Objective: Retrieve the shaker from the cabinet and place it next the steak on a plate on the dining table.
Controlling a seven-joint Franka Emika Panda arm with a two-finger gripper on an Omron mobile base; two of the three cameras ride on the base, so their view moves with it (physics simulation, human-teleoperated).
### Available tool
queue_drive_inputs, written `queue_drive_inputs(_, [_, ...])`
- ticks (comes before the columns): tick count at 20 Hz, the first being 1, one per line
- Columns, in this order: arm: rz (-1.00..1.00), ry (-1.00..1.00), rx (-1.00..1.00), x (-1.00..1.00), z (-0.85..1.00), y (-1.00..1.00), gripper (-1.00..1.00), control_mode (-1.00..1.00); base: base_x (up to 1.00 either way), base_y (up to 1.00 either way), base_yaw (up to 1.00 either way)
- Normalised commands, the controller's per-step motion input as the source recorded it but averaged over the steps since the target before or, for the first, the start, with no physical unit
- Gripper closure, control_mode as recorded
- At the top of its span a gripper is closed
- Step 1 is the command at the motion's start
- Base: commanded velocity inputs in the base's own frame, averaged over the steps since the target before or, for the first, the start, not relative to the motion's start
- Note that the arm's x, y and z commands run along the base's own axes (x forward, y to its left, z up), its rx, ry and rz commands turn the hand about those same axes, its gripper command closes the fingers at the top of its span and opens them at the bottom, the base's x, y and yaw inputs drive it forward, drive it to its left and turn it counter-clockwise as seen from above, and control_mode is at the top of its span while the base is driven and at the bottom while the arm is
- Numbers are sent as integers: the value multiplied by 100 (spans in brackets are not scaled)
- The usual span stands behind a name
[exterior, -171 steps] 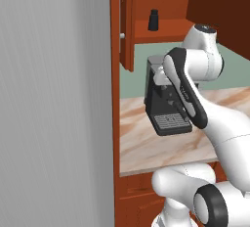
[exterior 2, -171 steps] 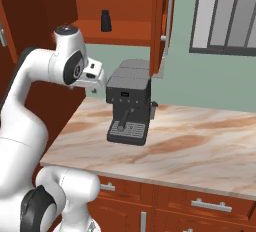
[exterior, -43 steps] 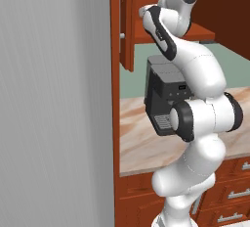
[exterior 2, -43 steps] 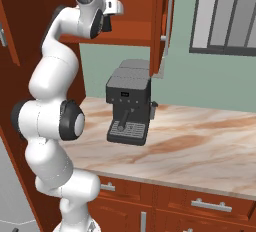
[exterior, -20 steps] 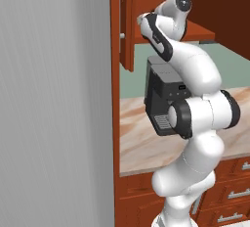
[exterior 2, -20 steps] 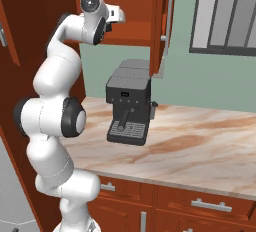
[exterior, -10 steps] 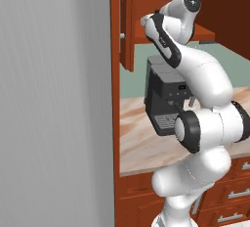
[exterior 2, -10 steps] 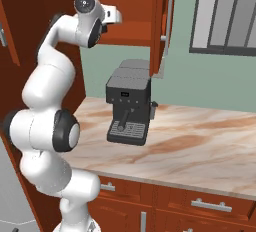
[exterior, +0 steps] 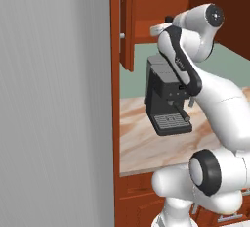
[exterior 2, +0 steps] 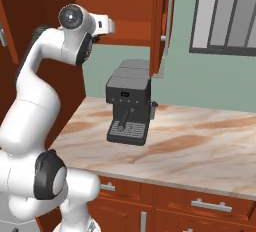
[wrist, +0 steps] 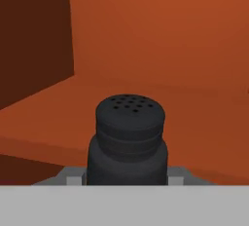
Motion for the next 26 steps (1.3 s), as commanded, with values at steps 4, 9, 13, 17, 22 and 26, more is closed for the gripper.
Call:
queue_drive_inputs(4, [3,0,0,-100,0,-9,100,-100,0,0,0])
queue_drive_inputs(9, [1,0,0,-100,0,-9,100,-100,0,0,0])
queue_drive_inputs(13, [0,1,0,-100,4,-16,100,-100,0,0,0])
queue_drive_inputs(17, [0,7,0,-100,-3,-13,100,-100,0,0,0])
queue_drive_inputs(22, [0,1,0,-100,-37,0,100,-100,0,0,0])
queue_drive_inputs(26, [0,0,0,-100,-35,0,100,-100,0,0,0])
